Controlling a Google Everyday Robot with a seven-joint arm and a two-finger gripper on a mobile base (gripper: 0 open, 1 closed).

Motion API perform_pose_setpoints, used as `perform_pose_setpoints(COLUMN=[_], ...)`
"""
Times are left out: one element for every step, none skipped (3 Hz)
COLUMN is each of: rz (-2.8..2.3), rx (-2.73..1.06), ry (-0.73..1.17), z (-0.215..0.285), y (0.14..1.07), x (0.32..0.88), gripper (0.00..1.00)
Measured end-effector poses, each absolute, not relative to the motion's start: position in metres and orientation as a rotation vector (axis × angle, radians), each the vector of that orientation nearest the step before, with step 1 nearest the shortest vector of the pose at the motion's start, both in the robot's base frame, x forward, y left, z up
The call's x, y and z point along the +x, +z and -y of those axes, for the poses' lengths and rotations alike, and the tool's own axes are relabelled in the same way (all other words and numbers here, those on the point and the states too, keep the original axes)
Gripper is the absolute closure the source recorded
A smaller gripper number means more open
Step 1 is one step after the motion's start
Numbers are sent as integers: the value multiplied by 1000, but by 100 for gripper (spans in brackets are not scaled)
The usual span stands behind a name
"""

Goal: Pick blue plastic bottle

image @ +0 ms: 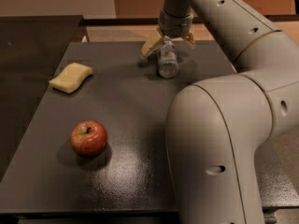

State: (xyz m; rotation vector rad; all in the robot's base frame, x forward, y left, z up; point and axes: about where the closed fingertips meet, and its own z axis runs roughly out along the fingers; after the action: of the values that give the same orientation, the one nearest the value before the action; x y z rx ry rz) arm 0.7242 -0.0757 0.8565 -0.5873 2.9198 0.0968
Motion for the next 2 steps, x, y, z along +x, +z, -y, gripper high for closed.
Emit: perform_pose_setpoints(rz=[-2924,-2929], rx=[-599,-607], ry=[102,104], z=[75,77], y=[853,850], x=[724,724], gripper=[18,42])
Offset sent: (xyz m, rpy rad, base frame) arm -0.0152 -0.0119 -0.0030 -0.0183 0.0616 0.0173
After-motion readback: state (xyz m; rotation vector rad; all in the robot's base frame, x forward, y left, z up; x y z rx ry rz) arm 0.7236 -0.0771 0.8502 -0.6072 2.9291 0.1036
